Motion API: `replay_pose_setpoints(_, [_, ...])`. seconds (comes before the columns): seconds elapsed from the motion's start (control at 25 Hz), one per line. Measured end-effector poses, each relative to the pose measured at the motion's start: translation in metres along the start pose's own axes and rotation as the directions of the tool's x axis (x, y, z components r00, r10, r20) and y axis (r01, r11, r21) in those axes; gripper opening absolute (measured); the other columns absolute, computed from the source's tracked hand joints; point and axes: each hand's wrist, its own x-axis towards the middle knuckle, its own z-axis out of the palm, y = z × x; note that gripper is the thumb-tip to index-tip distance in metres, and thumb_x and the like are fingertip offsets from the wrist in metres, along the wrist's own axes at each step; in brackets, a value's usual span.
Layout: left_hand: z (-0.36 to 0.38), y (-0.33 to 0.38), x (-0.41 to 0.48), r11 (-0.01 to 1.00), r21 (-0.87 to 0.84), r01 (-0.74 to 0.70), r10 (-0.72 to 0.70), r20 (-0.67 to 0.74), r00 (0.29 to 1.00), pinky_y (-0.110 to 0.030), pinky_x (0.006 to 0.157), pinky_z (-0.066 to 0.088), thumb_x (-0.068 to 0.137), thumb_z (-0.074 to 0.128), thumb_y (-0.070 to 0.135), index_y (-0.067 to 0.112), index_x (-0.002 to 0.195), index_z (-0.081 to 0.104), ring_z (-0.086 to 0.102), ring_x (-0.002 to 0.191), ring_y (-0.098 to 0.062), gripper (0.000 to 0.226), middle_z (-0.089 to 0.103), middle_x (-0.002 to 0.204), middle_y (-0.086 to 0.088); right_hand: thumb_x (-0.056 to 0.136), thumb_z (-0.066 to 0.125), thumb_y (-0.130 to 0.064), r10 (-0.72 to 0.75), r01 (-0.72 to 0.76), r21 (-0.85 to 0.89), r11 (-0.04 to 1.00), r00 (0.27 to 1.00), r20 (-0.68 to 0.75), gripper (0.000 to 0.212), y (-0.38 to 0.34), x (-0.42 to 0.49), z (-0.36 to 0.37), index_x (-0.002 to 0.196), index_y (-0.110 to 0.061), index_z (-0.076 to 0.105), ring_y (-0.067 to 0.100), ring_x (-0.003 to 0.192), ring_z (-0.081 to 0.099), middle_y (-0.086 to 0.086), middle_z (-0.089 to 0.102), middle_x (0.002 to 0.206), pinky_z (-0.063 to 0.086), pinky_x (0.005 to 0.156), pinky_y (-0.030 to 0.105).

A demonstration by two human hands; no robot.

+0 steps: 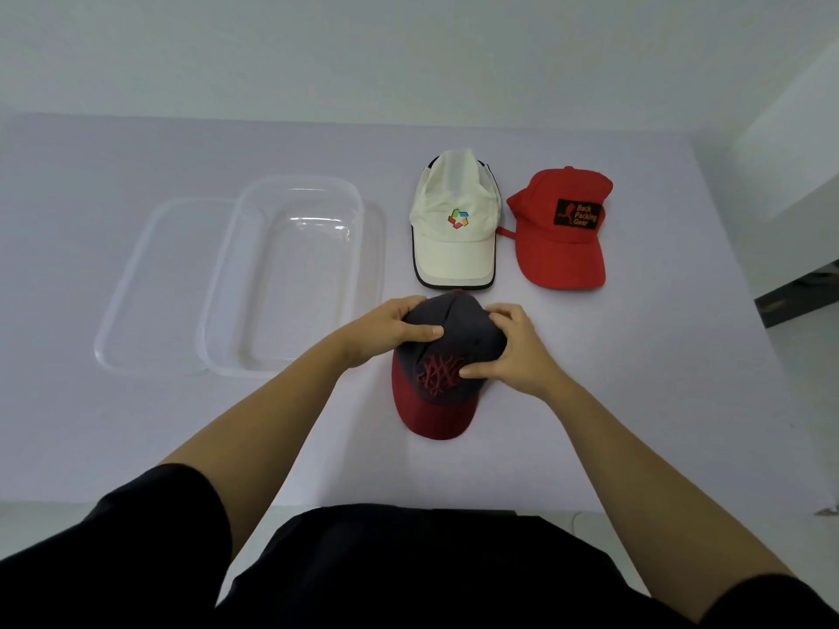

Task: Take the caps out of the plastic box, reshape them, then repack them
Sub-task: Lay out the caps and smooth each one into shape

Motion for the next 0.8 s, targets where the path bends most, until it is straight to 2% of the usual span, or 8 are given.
replay_pose_setpoints(0.08, [-0.001,0.003,0.001,1.000,0.006,0.001,-0.001,-0.034,0.999,-0.025,0.078,0.054,0.086,0.066,0.020,0.019,0.103,0.055,0.066,0.096,-0.020,0.021,0.067,0.103,-0.002,0.060,0.085,-0.008,0.036,-0.052,0.183,0.982,0.995,0.093,0.072,-0.003,0.004,-0.005,0.123,-0.014,0.050,0.018,0.109,0.058,0.000,0.059,0.119,0.051,0.093,0.038])
replay_pose_setpoints(0.16, [-0.004,0.005,0.003,1.000,-0.019,0.020,-0.021,-0.075,0.997,-0.023,0.075,0.054,0.085,0.068,0.021,0.019,0.106,0.052,0.066,0.094,-0.018,0.026,0.066,0.104,-0.003,0.065,0.079,-0.001,0.046,-0.085,0.242,0.967,0.986,0.163,0.071,-0.005,0.009,-0.009,0.127,-0.015,0.046,0.017,0.107,0.061,0.001,0.061,0.119,0.052,0.092,0.041])
replay_pose_setpoints(0.28, [-0.013,0.003,0.007,0.998,-0.010,0.057,-0.057,-0.034,0.998,-0.030,0.088,0.054,0.085,0.067,0.024,0.011,0.120,0.057,0.067,0.102,-0.021,0.039,0.068,0.114,-0.007,0.075,0.071,0.002,0.049,-0.131,0.252,0.959,0.950,0.310,0.062,-0.007,0.017,-0.014,0.128,-0.016,0.046,0.015,0.107,0.061,0.000,0.062,0.120,0.052,0.091,0.035])
replay_pose_setpoints(0.36, [-0.017,0.001,0.014,0.994,0.034,0.102,-0.101,-0.030,0.994,-0.035,0.094,0.052,0.085,0.068,0.029,0.010,0.120,0.060,0.067,0.103,-0.021,0.041,0.070,0.113,-0.007,0.079,0.066,0.002,0.061,-0.149,0.215,0.965,0.928,0.368,0.054,-0.007,0.025,-0.018,0.127,-0.017,0.050,0.013,0.105,0.062,-0.001,0.064,0.118,0.051,0.091,0.031])
replay_pose_setpoints(0.48, [-0.016,0.000,0.025,0.987,0.079,0.143,-0.134,-0.112,0.985,-0.039,0.098,0.050,0.084,0.068,0.033,0.010,0.122,0.057,0.064,0.107,-0.023,0.046,0.066,0.117,-0.007,0.080,0.068,-0.003,0.129,-0.191,0.184,0.964,0.944,0.305,0.053,-0.006,0.034,-0.019,0.128,-0.013,0.049,0.017,0.111,0.058,0.002,0.060,0.121,0.047,0.092,0.032])
replay_pose_setpoints(0.6, [-0.016,0.002,0.031,0.979,0.111,0.173,-0.148,-0.204,0.968,-0.034,0.092,0.049,0.084,0.067,0.036,0.015,0.127,0.048,0.059,0.107,-0.021,0.052,0.059,0.121,-0.006,0.082,0.069,-0.018,0.191,-0.228,0.141,0.963,0.954,0.232,0.050,0.001,0.040,-0.021,0.127,-0.013,0.049,0.015,0.116,0.049,0.000,0.055,0.123,0.040,0.093,0.029])
replay_pose_setpoints(0.72, [-0.027,0.013,0.026,0.919,0.348,0.184,-0.083,-0.285,0.955,-0.031,0.092,0.045,0.086,0.063,0.036,0.015,0.132,0.049,0.056,0.109,-0.020,0.052,0.059,0.119,-0.003,0.086,0.061,-0.042,0.233,-0.246,0.093,0.965,0.964,0.129,0.050,0.010,0.036,-0.028,0.128,-0.019,0.049,0.013,0.112,0.050,-0.008,0.052,0.121,0.041,0.096,0.032])
replay_pose_setpoints(0.8, [-0.036,0.019,0.019,0.866,0.455,0.209,-0.057,-0.325,0.944,-0.027,0.088,0.044,0.088,0.059,0.028,0.013,0.130,0.053,0.060,0.101,-0.018,0.045,0.061,0.118,-0.003,0.088,0.055,-0.046,0.252,-0.263,0.118,0.958,0.963,0.098,0.047,0.014,0.028,-0.029,0.127,-0.022,0.049,0.013,0.100,0.058,-0.010,0.053,0.118,0.044,0.089,0.028])
